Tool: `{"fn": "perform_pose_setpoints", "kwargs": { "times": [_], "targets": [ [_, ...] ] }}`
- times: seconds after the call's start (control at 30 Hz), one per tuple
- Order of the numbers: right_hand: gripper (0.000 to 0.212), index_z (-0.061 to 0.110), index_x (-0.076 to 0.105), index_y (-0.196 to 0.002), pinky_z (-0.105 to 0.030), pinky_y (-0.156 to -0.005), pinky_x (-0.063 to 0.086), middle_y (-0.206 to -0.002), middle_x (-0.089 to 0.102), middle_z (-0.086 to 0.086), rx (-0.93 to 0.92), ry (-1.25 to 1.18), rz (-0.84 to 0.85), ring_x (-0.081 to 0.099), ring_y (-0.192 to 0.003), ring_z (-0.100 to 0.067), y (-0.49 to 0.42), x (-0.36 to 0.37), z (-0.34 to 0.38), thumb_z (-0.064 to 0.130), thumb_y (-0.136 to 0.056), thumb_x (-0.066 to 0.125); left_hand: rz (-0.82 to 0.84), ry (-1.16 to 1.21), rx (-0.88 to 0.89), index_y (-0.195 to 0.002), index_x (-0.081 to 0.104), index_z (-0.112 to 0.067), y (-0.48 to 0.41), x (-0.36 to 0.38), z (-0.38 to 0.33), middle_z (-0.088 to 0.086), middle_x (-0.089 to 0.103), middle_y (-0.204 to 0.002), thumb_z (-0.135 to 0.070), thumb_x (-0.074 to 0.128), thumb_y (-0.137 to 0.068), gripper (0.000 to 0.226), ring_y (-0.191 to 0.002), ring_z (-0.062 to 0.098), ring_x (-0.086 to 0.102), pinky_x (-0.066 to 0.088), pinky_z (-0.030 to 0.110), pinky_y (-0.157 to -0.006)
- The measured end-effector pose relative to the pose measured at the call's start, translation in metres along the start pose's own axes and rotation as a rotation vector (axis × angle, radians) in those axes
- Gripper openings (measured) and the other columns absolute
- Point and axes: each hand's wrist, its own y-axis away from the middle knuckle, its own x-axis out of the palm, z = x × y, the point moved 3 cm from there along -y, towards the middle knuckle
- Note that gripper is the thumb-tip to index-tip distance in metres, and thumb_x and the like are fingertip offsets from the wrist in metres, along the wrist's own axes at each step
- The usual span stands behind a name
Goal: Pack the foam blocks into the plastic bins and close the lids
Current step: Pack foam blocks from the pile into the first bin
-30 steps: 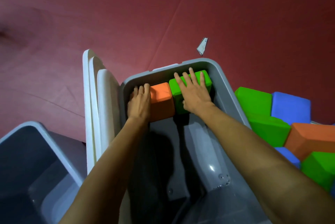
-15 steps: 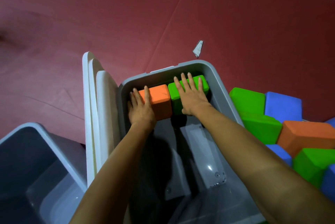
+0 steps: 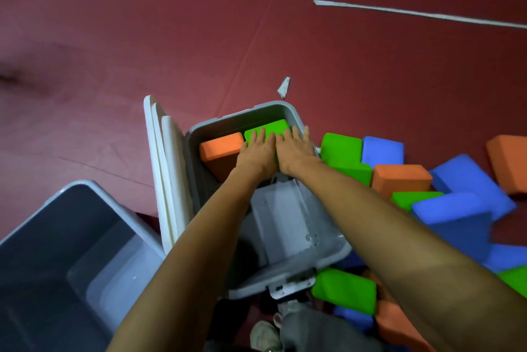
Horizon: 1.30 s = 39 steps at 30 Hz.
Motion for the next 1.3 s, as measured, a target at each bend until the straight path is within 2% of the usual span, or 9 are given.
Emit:
{"fn": "perform_pose_setpoints", "kwargs": {
  "times": [0.23, 0.53, 0.67, 0.8, 0.93, 1.13, 1.23, 1.3],
  "targets": [
    [0.073, 0.011, 0.03, -0.152, -0.059, -0.122, 0.004, -0.154, 0.033, -0.016, 0.033, 0.005, -0.051, 0.021, -0.147, -0.039, 0.128, -0.053, -0.038, 0.031, -0.089, 0.062, -0.02, -0.066, 0.063, -0.156, 0.02, -0.024, 0.098, -0.047, -0.076, 0.013, 0.01, -0.165, -0.034, 0.065, -0.089, 0.082, -0.152, 0.036, 0.007, 0.017, 0.057, -0.119],
    [0.07, 0.011, 0.033, -0.149, -0.059, -0.121, 0.009, -0.149, 0.039, -0.013, 0.113, -0.055, -0.092, 0.03, -0.143, -0.037, 0.277, -0.054, -0.091, 0.033, -0.088, 0.061, -0.099, -0.111, 0.205, -0.138, 0.046, -0.016, 0.206, -0.059, -0.182, 0.012, 0.046, -0.143, -0.036, 0.066, -0.084, 0.061, -0.138, 0.032, 0.037, 0.036, 0.055, -0.109],
    [0.071, 0.014, 0.032, -0.15, -0.057, -0.122, 0.009, -0.151, 0.038, -0.012, 0.178, -0.08, -0.088, 0.029, -0.144, -0.035, 0.329, -0.025, -0.12, 0.033, -0.088, 0.062, -0.1, -0.171, 0.276, -0.132, 0.05, -0.013, 0.235, -0.034, -0.231, 0.013, 0.049, -0.139, -0.035, 0.061, -0.087, 0.051, -0.134, 0.033, 0.041, 0.037, 0.053, -0.108],
    [0.067, 0.017, 0.043, -0.144, -0.058, -0.119, 0.017, -0.143, 0.046, -0.009, 0.228, -0.039, -0.093, 0.038, -0.138, -0.033, 0.368, 0.02, -0.15, 0.036, -0.084, 0.065, -0.057, -0.23, 0.357, -0.132, 0.05, -0.012, 0.261, 0.005, -0.276, 0.016, 0.048, -0.141, -0.035, 0.062, -0.088, 0.051, -0.137, 0.036, 0.039, 0.036, 0.058, -0.109],
    [0.081, 0.016, 0.03, -0.154, -0.06, -0.121, 0.008, -0.152, 0.034, -0.01, 0.289, -0.099, -0.001, 0.026, -0.145, -0.034, 0.401, 0.068, -0.173, 0.04, -0.086, 0.067, -0.013, -0.271, 0.41, -0.13, 0.05, -0.012, 0.282, 0.051, -0.308, 0.014, 0.051, -0.139, -0.034, 0.066, -0.086, 0.052, -0.133, 0.033, 0.046, 0.039, 0.055, -0.104],
    [0.075, 0.018, 0.032, -0.153, -0.06, -0.12, 0.011, -0.151, 0.037, -0.009, 0.357, -0.154, 0.052, 0.031, -0.142, -0.033, 0.431, 0.132, -0.191, 0.04, -0.089, 0.064, 0.118, -0.286, 0.41, -0.14, 0.04, -0.012, 0.305, 0.123, -0.332, 0.012, 0.048, -0.144, -0.038, 0.07, -0.085, 0.068, -0.135, 0.034, 0.045, 0.037, 0.055, -0.107],
    [0.084, 0.02, 0.03, -0.154, -0.057, -0.12, 0.014, -0.154, 0.034, -0.008, 0.371, -0.194, 0.077, 0.03, -0.144, -0.033, 0.446, 0.163, -0.193, 0.044, -0.085, 0.071, 0.167, -0.291, 0.411, -0.139, 0.04, -0.013, 0.313, 0.151, -0.336, 0.013, 0.051, -0.141, -0.038, 0.072, -0.083, 0.069, -0.131, 0.035, 0.049, 0.04, 0.053, -0.104],
    [0.083, 0.022, 0.033, -0.152, -0.056, -0.119, 0.017, -0.153, 0.036, -0.008, 0.374, -0.188, 0.094, 0.032, -0.143, -0.032, 0.454, 0.187, -0.191, 0.048, -0.084, 0.072, 0.199, -0.331, 0.402, -0.139, 0.041, -0.013, 0.319, 0.168, -0.336, 0.013, 0.051, -0.14, -0.04, 0.075, -0.08, 0.073, -0.131, 0.035, 0.049, 0.04, 0.051, -0.103]
  ]
}}
